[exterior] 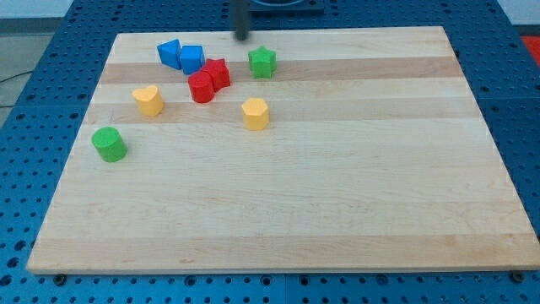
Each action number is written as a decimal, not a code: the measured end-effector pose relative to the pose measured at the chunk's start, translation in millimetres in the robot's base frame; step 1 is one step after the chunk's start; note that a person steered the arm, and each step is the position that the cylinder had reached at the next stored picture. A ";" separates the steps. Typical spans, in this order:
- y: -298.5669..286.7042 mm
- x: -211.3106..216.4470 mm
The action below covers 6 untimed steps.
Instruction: Push the blue triangle to the top left of the board
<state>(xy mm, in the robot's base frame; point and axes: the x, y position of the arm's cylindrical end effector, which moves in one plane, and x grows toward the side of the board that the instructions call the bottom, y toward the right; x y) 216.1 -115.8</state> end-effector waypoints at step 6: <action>-106.9 38.5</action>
